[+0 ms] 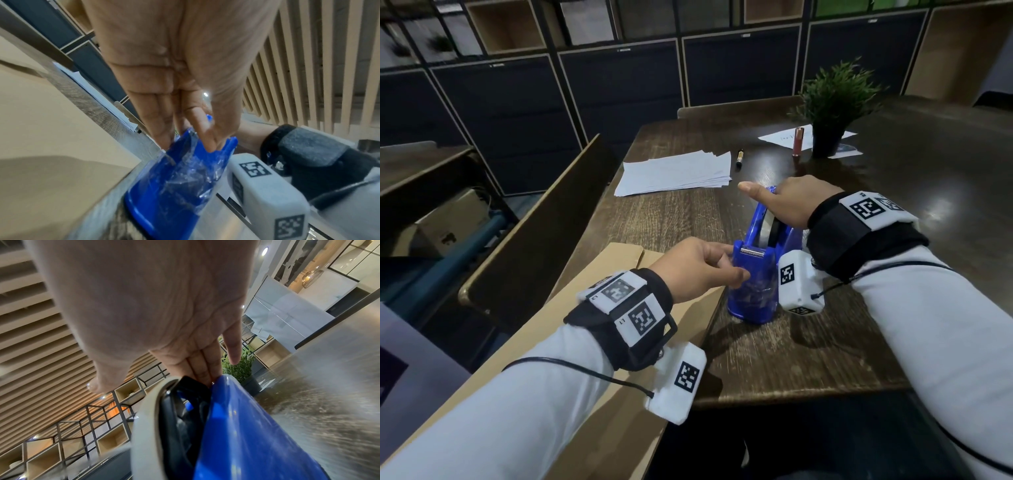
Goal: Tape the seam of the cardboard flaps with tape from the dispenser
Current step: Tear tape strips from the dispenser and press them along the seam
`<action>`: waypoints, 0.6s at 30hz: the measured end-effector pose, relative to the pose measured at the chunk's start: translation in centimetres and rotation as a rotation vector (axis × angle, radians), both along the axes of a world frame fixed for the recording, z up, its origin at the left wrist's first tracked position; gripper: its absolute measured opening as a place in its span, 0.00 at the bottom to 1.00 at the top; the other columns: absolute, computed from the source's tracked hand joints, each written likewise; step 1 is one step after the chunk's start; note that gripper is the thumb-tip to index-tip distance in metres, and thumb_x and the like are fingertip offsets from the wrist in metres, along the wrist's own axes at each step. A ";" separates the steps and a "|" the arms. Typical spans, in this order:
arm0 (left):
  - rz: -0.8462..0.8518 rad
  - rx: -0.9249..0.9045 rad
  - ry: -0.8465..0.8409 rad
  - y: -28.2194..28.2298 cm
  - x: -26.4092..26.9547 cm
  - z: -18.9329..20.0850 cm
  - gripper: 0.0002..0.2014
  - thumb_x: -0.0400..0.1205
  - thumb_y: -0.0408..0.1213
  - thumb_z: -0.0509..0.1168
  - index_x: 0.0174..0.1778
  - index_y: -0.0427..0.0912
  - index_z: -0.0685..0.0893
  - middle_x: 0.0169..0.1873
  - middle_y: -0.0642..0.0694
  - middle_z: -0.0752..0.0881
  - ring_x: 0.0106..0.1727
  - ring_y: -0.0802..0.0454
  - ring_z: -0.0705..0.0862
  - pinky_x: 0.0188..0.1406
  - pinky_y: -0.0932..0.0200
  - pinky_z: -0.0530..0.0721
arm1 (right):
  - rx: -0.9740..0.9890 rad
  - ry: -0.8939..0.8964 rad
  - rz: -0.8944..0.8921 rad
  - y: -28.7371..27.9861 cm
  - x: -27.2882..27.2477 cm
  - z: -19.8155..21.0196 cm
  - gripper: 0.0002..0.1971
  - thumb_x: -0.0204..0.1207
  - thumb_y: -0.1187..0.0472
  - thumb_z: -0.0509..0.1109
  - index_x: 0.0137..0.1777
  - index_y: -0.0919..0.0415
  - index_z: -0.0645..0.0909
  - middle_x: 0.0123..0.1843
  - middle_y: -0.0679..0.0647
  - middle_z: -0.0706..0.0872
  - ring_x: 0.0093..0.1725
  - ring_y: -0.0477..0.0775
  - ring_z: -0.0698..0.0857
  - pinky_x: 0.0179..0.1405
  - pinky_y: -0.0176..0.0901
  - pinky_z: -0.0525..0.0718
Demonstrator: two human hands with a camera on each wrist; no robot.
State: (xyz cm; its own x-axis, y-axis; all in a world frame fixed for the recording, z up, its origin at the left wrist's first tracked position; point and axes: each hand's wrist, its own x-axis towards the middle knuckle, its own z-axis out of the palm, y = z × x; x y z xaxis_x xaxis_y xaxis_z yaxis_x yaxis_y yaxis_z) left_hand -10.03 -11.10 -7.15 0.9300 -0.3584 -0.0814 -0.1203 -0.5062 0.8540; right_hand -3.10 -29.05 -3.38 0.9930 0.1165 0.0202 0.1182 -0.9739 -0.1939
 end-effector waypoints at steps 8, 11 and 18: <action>0.036 -0.024 -0.051 3.3 -1.4 1.8 0.18 0.86 0.45 0.58 0.41 0.41 0.89 0.62 0.61 0.85 0.65 0.66 0.80 0.61 0.62 0.79 | 0.100 0.040 0.001 0.2 -0.9 0.7 0.39 0.79 0.30 0.45 0.72 0.62 0.73 0.70 0.62 0.79 0.68 0.61 0.78 0.65 0.52 0.74; 0.099 -0.066 -0.080 5.1 -1.2 1.8 0.22 0.88 0.42 0.51 0.46 0.34 0.88 0.62 0.58 0.85 0.67 0.62 0.79 0.69 0.52 0.77 | 0.100 -0.038 0.091 1.4 -2.3 2.0 0.27 0.84 0.43 0.57 0.75 0.60 0.70 0.72 0.60 0.77 0.70 0.59 0.77 0.68 0.51 0.75; 0.219 -0.177 -0.184 8.1 -0.6 1.3 0.24 0.87 0.42 0.47 0.39 0.47 0.90 0.66 0.56 0.83 0.70 0.59 0.77 0.78 0.44 0.68 | 0.263 -0.095 0.304 6.3 -4.8 3.0 0.15 0.82 0.49 0.64 0.55 0.59 0.84 0.51 0.51 0.86 0.48 0.50 0.82 0.40 0.41 0.75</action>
State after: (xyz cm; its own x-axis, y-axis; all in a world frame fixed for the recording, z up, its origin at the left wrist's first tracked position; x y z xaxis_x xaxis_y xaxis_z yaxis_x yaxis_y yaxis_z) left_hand -10.61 -2.96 -5.89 0.9798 -0.1417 0.1410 -0.1856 -0.3831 0.9049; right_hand -7.94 -22.75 -0.35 0.9063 0.3831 0.1782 0.4224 -0.8103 -0.4061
